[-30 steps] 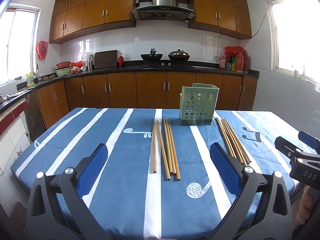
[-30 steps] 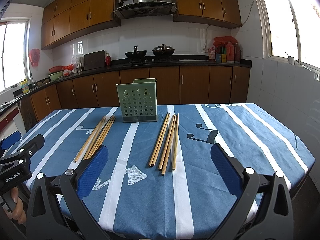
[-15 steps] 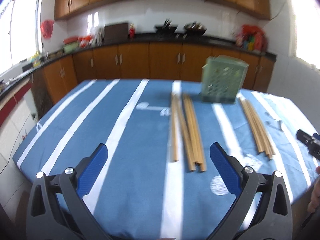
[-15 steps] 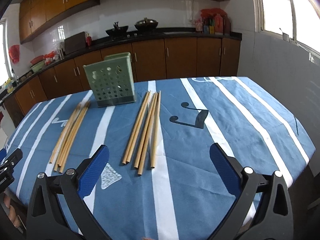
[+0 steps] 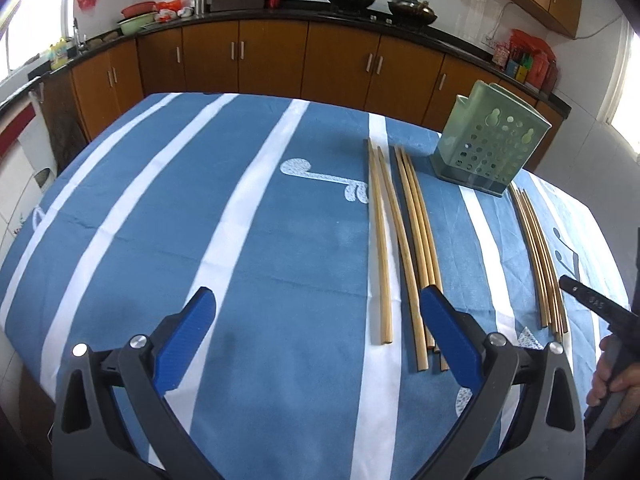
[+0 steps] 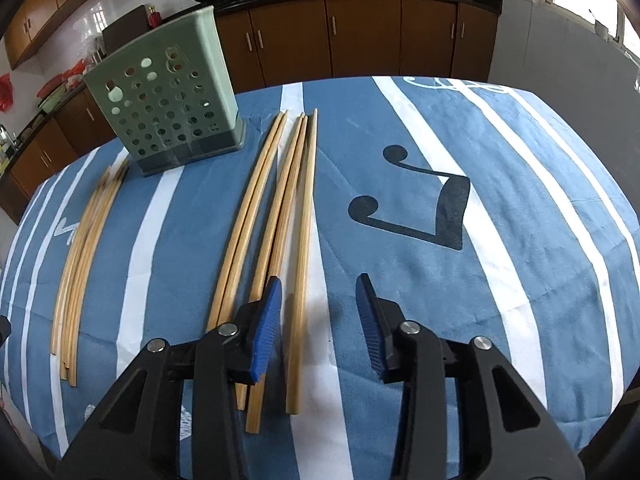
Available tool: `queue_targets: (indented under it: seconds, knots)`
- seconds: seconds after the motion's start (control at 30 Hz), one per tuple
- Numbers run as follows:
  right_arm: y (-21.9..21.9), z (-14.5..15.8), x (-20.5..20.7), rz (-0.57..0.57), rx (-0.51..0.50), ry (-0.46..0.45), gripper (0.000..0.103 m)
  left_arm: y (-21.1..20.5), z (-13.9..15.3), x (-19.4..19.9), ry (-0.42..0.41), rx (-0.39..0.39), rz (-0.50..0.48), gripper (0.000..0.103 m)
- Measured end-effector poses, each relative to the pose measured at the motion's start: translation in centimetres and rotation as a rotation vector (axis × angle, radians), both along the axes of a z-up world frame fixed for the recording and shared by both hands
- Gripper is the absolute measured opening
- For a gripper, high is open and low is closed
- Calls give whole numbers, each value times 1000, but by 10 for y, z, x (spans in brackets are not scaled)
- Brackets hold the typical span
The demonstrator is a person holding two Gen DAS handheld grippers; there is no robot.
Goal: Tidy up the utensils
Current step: 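Close the left gripper on one wooden chopstick while the right gripper grasps another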
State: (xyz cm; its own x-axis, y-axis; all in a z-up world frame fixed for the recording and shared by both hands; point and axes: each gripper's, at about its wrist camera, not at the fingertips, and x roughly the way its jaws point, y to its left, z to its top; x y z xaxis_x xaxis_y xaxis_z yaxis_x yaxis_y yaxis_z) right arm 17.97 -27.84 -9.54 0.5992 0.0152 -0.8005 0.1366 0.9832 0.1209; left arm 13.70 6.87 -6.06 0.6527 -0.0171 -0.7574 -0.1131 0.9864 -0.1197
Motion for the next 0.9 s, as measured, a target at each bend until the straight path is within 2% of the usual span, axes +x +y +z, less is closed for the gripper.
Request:
queue_targets:
  seconds: [0.07, 0.1, 0.13, 0.17, 0.23, 0.37, 0.53, 0.77, 0.9]
  knots:
    - [-3, -5, 2, -4, 5, -4, 23, -4, -3, 5, 5, 8, -14, 99]
    - [-2, -5, 1, -3, -11, -8, 19, -6, -5, 7, 7, 10, -27, 94]
    - [-3, -5, -1, -5, -30, -16, 11, -8, -6, 10, 11, 12, -37, 86]
    - [-6, -5, -1, -14, -35, -17, 9, -10, -8, 13, 18, 13, -50, 81]
    - [-16, -3, -1, -48, -6, -23, 8, -16, -12, 21, 37, 12, -81, 66]
    - [-21, -3, -4, -52, -11, -29, 8, -27, -19, 33, 58, 8, -131, 52]
    - [-17, -3, -3, -37, -38, -39, 8, -40, -31, 50, 106, 48, -164, 27]
    - [-17, -4, 11, -26, -31, -44, 8, -50, -36, 74, 116, 99, -182, 9]
    - [-18, -3, 19, -14, -47, -51, 8, -39, -35, 94, 108, 78, -158, 8]
